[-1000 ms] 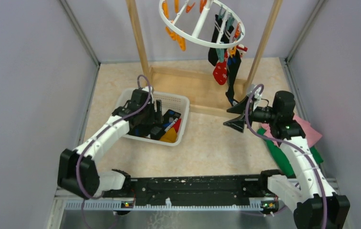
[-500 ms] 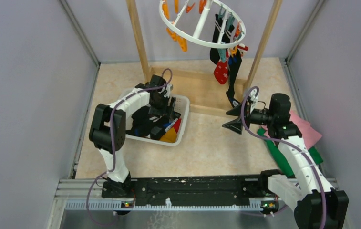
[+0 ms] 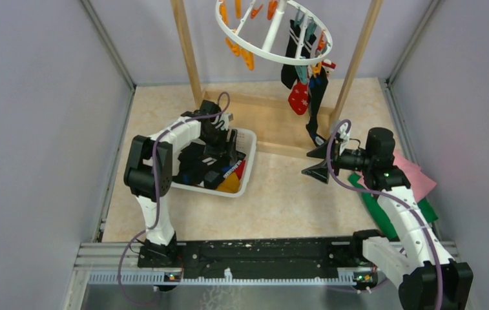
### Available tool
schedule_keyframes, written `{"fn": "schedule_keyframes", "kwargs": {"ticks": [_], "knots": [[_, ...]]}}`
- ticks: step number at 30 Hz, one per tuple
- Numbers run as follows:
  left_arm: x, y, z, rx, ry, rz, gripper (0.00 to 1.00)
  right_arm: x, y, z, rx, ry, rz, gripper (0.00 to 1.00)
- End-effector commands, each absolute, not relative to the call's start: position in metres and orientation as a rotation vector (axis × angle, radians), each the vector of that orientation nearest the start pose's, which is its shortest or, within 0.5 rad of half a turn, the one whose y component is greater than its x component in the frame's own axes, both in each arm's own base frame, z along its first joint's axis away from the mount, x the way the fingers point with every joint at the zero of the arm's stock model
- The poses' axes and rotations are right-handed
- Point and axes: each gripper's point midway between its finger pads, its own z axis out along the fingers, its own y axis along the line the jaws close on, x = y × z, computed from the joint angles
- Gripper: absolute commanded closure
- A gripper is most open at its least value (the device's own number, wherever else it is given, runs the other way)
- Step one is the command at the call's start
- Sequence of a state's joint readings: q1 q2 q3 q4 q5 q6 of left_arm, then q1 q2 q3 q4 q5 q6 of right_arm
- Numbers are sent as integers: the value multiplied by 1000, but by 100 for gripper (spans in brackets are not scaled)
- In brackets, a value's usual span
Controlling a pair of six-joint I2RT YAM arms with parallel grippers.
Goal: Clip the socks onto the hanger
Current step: Pick up the sock from the bin.
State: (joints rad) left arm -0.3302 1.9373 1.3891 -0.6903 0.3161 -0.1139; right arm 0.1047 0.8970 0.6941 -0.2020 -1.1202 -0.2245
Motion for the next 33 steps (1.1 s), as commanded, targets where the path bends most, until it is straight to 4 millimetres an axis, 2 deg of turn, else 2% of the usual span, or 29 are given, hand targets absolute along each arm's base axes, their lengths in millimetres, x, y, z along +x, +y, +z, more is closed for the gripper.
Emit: {"fn": "schedule_keyframes", "kwargs": {"ticks": [1, 6, 8, 10, 12, 17, 19, 22, 26, 33], "knots": [[373, -193, 79, 297, 2642, -791, 22, 216, 181, 242, -1023, 1514, 994, 34], [373, -193, 67, 253, 2662, -830, 27, 215, 181, 243, -1019, 1515, 995, 34], [374, -195, 62, 240, 2673, -842, 39, 215, 181, 243, -1021, 1513, 994, 34], [374, -197, 61, 234, 2674, -854, 44, 215, 181, 243, -1021, 1514, 995, 34], [375, -196, 62, 227, 2672, -848, 56, 214, 181, 243, -1021, 1513, 997, 34], [381, -193, 81, 227, 2621, -805, 90, 215, 181, 244, -1018, 1512, 999, 34], [383, -192, 91, 237, 2590, -798, 100, 215, 182, 244, -1017, 1511, 1001, 34], [383, -191, 112, 251, 2523, -789, 100, 215, 182, 247, -1020, 1504, 1002, 34], [378, -190, 156, 293, 2371, -792, 100, 212, 183, 253, -1048, 1476, 1009, 34], [344, -204, 239, 471, 2019, -925, 100, 199, 188, 268, -1136, 1333, 1014, 34]]}}
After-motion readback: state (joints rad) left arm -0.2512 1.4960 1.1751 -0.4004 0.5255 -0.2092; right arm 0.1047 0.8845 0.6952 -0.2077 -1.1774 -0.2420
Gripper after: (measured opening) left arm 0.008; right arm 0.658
